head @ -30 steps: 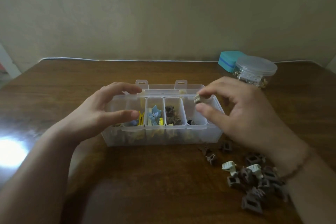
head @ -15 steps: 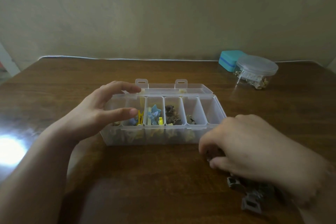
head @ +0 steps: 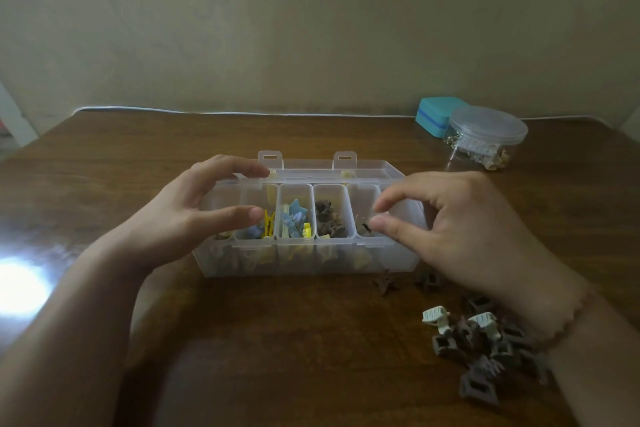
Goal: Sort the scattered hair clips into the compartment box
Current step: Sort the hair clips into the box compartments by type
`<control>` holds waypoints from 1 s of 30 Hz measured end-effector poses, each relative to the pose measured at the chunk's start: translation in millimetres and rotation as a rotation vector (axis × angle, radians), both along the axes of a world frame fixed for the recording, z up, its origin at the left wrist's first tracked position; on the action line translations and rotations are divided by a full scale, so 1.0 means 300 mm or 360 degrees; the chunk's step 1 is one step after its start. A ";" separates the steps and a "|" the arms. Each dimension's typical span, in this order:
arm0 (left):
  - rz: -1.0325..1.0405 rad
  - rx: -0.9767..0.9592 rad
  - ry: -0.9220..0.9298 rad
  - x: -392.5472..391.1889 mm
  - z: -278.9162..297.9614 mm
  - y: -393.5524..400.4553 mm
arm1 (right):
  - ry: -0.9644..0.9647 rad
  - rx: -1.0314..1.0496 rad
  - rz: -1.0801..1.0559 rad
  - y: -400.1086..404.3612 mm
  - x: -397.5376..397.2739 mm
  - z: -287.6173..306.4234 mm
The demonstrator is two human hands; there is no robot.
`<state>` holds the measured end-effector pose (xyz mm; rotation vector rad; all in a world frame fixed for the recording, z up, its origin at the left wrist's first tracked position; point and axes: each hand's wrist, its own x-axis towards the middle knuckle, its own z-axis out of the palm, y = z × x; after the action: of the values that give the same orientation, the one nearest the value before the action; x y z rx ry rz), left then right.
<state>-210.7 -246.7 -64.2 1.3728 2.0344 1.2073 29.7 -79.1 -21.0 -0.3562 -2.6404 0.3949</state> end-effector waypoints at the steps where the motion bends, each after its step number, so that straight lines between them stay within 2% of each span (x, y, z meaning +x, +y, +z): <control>1: 0.0001 0.0001 0.0008 0.000 0.000 0.000 | 0.0004 0.0018 -0.0014 0.002 0.013 0.013; 3: 0.0000 0.0003 0.0023 -0.001 0.000 -0.002 | -0.0060 0.0064 -0.0006 -0.009 0.046 0.047; 9: 0.0002 -0.0007 0.0036 -0.002 0.000 0.000 | -0.0911 0.0350 -0.0066 -0.080 0.045 0.035; 13: -0.0003 -0.0005 0.0035 -0.001 -0.002 0.000 | -0.1107 0.0530 -0.0062 -0.077 0.001 -0.008; 16: -0.0009 -0.0001 0.0053 0.001 0.001 0.000 | -0.1054 0.0604 0.0046 -0.080 -0.013 -0.038; 19: -0.0007 -0.0004 0.0046 0.003 0.004 0.002 | -0.0836 0.0269 0.0193 -0.063 0.019 -0.011; 21: -0.0008 -0.0012 0.0038 0.003 0.004 0.001 | -0.0511 0.0091 0.0190 -0.043 0.029 0.018; 23: -0.0008 -0.0015 0.0032 0.003 0.004 0.002 | -0.0005 -0.0073 0.0151 -0.014 0.032 0.029; 24: -0.0005 -0.0013 0.0033 0.004 0.005 0.001 | 0.0103 -0.0094 0.0098 -0.004 0.029 0.027; 27: 0.0010 -0.0011 0.0068 0.010 0.007 0.002 | -0.0041 0.0056 0.0007 0.018 0.014 0.003; 30: 0.0017 -0.0013 0.0084 0.015 0.009 0.002 | 0.0065 -0.0130 0.0015 0.039 0.051 0.038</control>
<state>-206.1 -246.0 -61.4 1.4060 2.0828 1.1772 44.9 -67.4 -9.7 -0.3576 -2.5922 0.5090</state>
